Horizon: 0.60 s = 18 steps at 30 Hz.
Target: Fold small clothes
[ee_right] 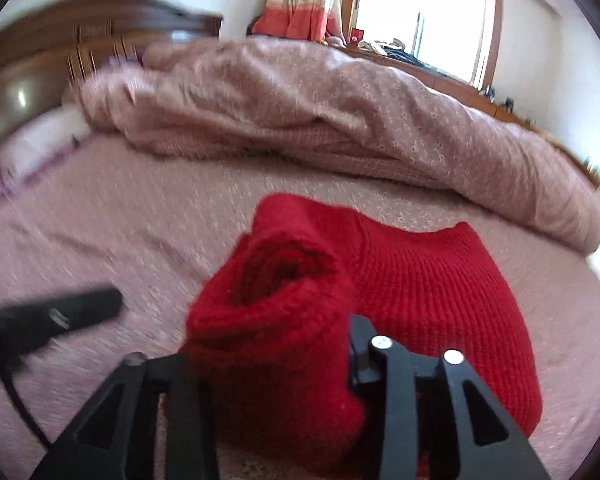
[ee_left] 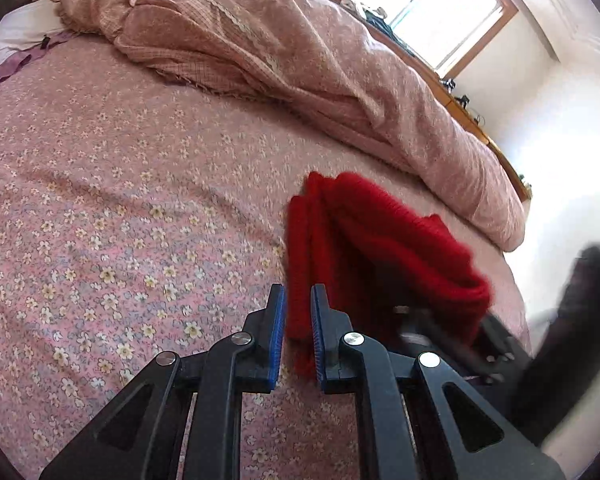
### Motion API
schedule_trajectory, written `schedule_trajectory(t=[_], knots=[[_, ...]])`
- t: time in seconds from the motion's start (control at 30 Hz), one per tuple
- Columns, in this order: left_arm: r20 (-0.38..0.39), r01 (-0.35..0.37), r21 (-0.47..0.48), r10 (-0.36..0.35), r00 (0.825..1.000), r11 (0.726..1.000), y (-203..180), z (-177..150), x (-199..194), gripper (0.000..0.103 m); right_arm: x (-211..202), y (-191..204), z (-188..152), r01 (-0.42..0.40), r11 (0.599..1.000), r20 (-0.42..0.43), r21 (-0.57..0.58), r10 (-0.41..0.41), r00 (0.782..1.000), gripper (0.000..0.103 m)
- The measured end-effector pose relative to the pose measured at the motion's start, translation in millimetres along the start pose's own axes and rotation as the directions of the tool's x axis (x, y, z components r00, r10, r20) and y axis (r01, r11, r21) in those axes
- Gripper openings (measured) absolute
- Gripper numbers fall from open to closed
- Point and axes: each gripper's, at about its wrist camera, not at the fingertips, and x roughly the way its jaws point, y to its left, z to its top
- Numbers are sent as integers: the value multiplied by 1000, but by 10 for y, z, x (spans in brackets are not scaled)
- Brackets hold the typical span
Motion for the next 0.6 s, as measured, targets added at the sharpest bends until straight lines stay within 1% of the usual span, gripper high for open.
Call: schedule_trajectory(t=[0.03,0.07,0.1,0.13,0.17,0.2,0.23,0.27,0.3,0.33,0.37,0.4,0.43,0.47,0.5,0.53,0.6], knots=[[-12,19,-3,-19,1000,1000,-12,-8,7,8,-69,-103,16,-60,997,27,38,59,998,65],[-23,46,-8,-46,999,999,2,-10,1,9,-182,-201,21,-113,991,58,75,109,992,82],[-34,73,-10,-74,997,997,-13,-9,23,14,-370,-334,12,-157,980,104,119,145,984,89],[-49,115,-12,-115,992,993,-51,-34,15,20,-470,-375,12,-174,975,131,135,156,979,90],[-55,137,-13,-138,989,990,-70,-52,-2,23,-670,-494,-24,-206,967,177,148,179,968,91],[-64,177,-17,-178,982,984,-107,-108,-34,29,-815,-587,-65,-216,965,201,147,185,962,93],[-75,213,-23,-214,974,977,-134,-166,-63,37,-934,-654,-103,-204,969,211,138,172,962,94],[-86,257,-37,-259,962,966,-162,-228,-89,42,-1002,-690,-135,-186,974,215,128,156,964,96],[-98,318,-71,-323,941,946,-173,-309,-99,55,-1128,-808,-229,-150,983,214,102,126,969,96],[-100,362,-109,-372,923,926,-187,-361,-93,65,-1183,-891,-284,-124,989,201,80,106,974,96],[-101,389,-137,-404,909,911,-198,-372,-67,67,-1212,-980,-342,-92,994,177,58,80,981,96],[-112,423,-179,-445,888,888,-207,-383,5,69,-1221,-1057,-423,-63,998,149,30,58,987,96],[-128,437,-221,-470,873,872,-210,-374,103,69,-1217,-1103,-472,-42,999,135,8,41,990,96],[-134,437,-258,-480,867,862,-200,-359,195,69,-1200,-1179,-579,-3,1000,125,-20,5,992,96],[-135,428,-290,-479,867,856,-190,-332,290,69,-1179,-1246,-664,19,1000,125,-18,-17,992,96],[-137,414,-311,-471,871,855,-171,-309,362,69,-1139,-1305,-713,21,1000,124,-1,-20,992,96],[-132,390,-343,-455,881,854,-131,-255,479,69,-1023,-1450,-834,-8,996,97,91,-1,995,96]])
